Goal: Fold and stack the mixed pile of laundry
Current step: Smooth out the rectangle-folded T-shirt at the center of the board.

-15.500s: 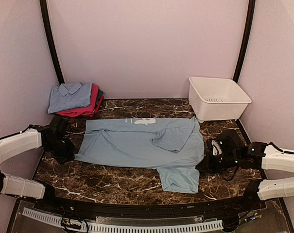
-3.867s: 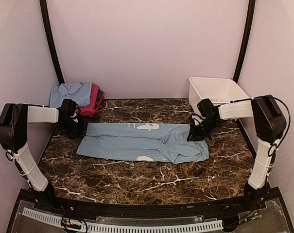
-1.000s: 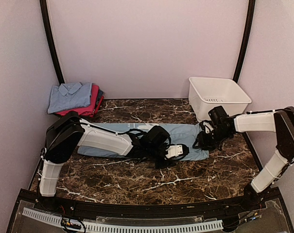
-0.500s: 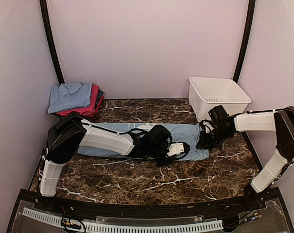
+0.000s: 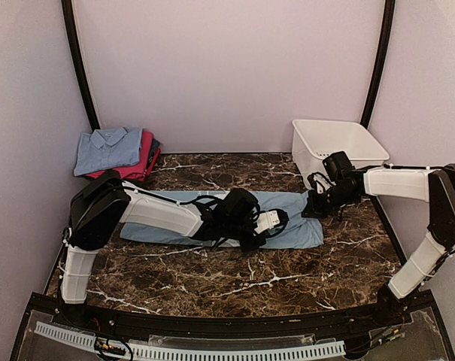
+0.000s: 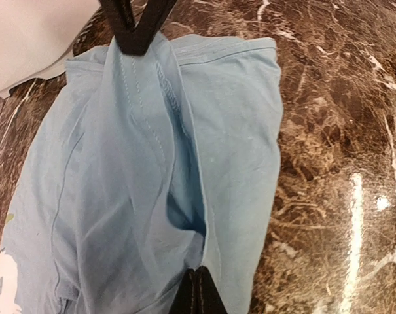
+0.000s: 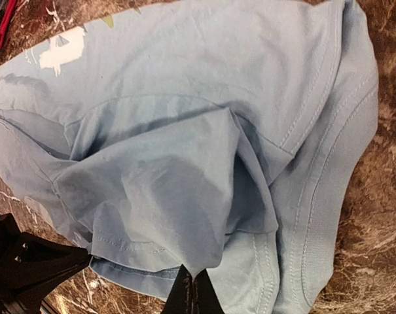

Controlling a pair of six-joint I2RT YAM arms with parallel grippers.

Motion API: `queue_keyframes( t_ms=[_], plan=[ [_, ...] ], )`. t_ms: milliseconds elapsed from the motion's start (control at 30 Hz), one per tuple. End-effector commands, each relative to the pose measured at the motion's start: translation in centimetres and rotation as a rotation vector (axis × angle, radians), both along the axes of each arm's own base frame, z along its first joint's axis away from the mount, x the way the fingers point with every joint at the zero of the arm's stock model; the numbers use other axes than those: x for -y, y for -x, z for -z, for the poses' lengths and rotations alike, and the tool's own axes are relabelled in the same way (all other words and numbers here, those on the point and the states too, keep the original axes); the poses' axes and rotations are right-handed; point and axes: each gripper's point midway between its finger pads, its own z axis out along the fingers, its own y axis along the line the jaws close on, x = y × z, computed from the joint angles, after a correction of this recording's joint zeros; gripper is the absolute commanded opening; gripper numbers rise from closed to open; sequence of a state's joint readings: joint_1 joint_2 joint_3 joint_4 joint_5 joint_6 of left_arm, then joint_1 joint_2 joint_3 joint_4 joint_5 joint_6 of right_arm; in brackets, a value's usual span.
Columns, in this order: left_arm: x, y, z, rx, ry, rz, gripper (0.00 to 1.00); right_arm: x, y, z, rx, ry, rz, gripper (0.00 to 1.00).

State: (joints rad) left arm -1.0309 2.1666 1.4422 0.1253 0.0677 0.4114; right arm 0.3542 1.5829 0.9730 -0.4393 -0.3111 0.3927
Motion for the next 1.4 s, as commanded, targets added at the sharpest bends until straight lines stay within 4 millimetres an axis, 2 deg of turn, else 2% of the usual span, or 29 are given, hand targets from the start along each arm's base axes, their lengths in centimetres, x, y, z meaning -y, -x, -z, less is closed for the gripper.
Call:
queue_keyframes(
  t_ms=[0, 200, 400, 600, 733, 1100, 1133, 1200, 1233, 1367],
  plan=[
    [-1.6, -3.1, -5.1, 0.007, 0.152, -0.117, 0.00, -0.4, -2.8, -2.5, 0.086, -0.003, 0.004, 0.00],
    [-3.4, -6.1, -5.2, 0.010, 0.192, -0.222, 0.00, -1.4, -5.6, -2.5, 0.099, -0.019, 0.019, 0.00],
    [-5.3, -9.0, -4.0, 0.027, 0.190, -0.332, 0.00, -2.3, -7.6, -1.3, 0.086, -0.031, 0.033, 0.00],
    [-6.4, -11.4, -4.7, 0.084, 0.206, -0.405, 0.00, -2.8, -9.3, -2.1, 0.120, -0.049, 0.056, 0.00],
    [-7.0, -12.6, -4.8, 0.109, 0.200, -0.435, 0.00, -3.3, -10.4, -2.6, 0.136, -0.062, 0.047, 0.00],
    [-8.2, -14.5, -3.5, 0.132, 0.115, -0.502, 0.00, -4.3, -12.7, -1.4, 0.122, -0.058, 0.036, 0.00],
    [-8.3, -14.6, -3.3, 0.126, 0.107, -0.510, 0.00, -4.4, -12.8, -1.4, 0.121, -0.057, 0.034, 0.04],
    [-8.9, -14.8, -3.0, 0.116, 0.077, -0.543, 0.05, -4.6, -12.9, -1.4, 0.115, -0.063, 0.021, 0.21],
    [-9.1, -14.8, -2.8, 0.108, 0.061, -0.553, 0.11, -4.8, -12.9, -1.9, 0.120, -0.072, 0.012, 0.27],
    [-10.4, -15.0, -2.8, 0.082, 0.037, -0.615, 0.21, -5.5, -12.8, -5.4, 0.181, -0.119, -0.015, 0.42]
  ],
)
